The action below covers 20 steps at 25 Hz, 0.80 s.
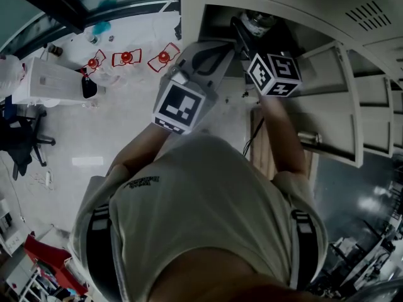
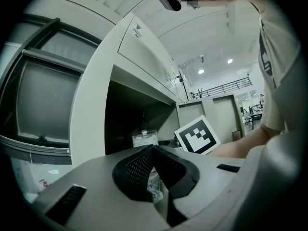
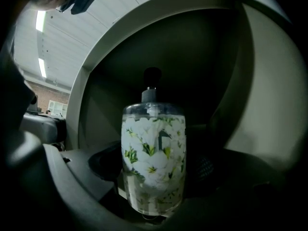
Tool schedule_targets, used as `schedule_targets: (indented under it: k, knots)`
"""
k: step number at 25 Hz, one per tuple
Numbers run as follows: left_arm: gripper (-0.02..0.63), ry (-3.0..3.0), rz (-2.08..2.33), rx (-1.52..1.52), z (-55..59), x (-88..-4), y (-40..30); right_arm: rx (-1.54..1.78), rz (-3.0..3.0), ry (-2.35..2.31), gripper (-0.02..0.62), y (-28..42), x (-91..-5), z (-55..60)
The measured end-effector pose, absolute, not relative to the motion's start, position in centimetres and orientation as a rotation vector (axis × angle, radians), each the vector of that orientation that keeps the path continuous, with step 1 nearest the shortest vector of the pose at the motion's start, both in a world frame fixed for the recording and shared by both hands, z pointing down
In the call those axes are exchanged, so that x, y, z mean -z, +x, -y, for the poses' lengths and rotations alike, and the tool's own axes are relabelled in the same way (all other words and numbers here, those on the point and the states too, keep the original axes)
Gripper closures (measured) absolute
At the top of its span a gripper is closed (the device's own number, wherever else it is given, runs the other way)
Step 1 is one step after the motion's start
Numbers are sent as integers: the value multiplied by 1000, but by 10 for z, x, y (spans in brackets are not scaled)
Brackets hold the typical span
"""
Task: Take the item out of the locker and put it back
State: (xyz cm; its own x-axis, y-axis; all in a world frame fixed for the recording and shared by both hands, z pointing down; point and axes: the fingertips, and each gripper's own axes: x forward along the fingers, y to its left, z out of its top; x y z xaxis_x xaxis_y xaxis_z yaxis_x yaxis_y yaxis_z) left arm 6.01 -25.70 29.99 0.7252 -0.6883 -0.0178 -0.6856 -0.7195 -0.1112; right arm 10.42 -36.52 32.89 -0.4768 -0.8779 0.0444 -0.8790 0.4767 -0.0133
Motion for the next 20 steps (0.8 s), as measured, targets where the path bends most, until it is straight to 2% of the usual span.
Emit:
schedule_targets:
  k: [4,5,20]
  knots:
    - [594,-2821,-1113,49,255,-302,62,-15,2646,1604,203,106,-324,366]
    - [594,-2823,-1110,51,254,-303,62,-14,2646,1613,175,108,-321,366]
    - [594,-2806,-1115,15,255,-286,59,26,2738,1633,172,119,-270,322]
